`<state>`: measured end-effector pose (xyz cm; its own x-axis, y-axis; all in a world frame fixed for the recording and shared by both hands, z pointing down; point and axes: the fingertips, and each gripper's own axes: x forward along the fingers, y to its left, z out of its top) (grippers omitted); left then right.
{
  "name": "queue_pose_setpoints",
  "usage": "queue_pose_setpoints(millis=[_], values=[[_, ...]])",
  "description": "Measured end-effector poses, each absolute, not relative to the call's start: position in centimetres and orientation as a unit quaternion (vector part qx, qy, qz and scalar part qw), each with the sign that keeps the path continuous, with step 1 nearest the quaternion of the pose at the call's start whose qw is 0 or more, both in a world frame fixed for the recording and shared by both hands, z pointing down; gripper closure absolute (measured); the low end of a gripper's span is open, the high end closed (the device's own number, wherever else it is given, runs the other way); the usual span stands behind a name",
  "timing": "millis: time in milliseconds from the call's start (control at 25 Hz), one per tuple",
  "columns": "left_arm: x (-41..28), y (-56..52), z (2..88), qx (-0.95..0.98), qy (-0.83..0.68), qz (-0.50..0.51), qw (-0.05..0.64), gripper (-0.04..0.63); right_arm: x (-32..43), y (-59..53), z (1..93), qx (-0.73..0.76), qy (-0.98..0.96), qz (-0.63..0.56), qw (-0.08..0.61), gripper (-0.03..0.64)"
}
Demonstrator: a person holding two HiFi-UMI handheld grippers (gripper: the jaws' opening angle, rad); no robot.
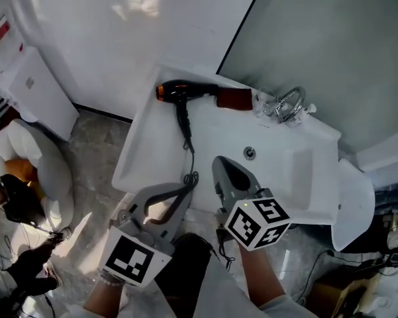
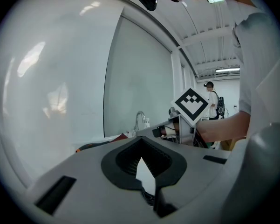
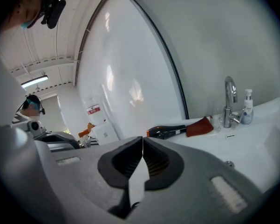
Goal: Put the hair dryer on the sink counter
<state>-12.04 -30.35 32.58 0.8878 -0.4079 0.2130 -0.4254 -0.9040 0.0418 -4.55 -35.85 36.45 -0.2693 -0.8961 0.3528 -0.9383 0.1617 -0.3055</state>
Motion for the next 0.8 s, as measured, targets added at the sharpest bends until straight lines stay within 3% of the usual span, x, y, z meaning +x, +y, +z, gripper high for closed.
queue_pose_setpoints(millis=[800], values=[[-3.8, -22.9, 29.9, 0.975, -0.194, 0.105, 0.018, 0.594, 4.7, -24.1, 31.7, 0.658, -0.731, 0.183, 0.002, 0.618]])
